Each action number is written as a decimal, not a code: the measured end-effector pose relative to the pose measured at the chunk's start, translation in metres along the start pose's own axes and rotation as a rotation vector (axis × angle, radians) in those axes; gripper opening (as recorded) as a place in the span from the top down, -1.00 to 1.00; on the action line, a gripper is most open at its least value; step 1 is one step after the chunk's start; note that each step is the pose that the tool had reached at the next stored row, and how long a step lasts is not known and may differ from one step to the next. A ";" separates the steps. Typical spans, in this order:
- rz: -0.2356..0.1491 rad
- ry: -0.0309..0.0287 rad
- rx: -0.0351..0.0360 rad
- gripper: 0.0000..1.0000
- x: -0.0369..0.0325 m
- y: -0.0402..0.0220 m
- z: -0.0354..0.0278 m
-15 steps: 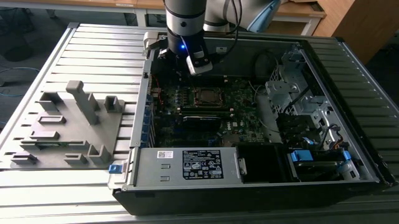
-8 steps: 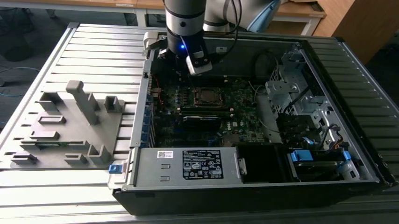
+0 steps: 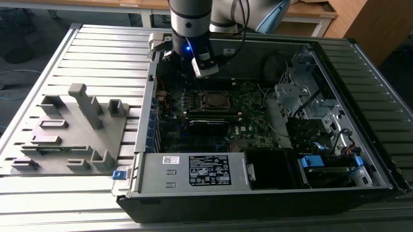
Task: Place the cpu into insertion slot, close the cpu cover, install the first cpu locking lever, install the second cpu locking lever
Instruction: 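Install the first cpu locking lever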
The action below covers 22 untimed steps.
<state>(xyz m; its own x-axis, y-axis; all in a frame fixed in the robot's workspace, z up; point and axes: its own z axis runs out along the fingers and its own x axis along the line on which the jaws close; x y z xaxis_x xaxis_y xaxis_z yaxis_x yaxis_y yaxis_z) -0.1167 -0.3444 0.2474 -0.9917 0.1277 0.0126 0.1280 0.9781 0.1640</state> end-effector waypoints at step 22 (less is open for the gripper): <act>0.000 0.0000 0.0000 0.79 0.0033 0.0000 -0.0024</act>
<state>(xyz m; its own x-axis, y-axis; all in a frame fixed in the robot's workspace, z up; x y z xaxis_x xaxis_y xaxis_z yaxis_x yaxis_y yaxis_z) -0.1200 -0.3444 0.2498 -0.9917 0.1277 0.0126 0.1281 0.9781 0.1640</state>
